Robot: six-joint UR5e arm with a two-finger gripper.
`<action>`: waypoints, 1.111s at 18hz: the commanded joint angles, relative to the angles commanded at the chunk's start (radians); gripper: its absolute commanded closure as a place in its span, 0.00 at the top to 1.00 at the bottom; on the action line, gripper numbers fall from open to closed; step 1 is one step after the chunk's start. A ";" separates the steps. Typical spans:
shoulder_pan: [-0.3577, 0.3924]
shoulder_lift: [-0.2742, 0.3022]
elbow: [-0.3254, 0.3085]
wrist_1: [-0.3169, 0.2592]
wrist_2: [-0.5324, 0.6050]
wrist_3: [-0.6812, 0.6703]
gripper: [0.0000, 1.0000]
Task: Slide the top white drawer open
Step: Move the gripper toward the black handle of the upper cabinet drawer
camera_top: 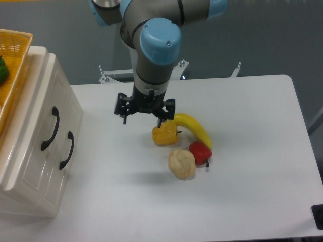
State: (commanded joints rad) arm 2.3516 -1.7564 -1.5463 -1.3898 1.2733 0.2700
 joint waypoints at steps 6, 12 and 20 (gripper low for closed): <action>-0.024 0.002 -0.002 -0.002 -0.103 0.000 1.00; -0.083 -0.017 -0.002 0.000 -0.104 -0.014 1.00; -0.147 -0.031 0.009 0.000 -0.101 -0.060 1.00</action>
State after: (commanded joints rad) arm 2.2045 -1.7870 -1.5370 -1.3898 1.1719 0.2103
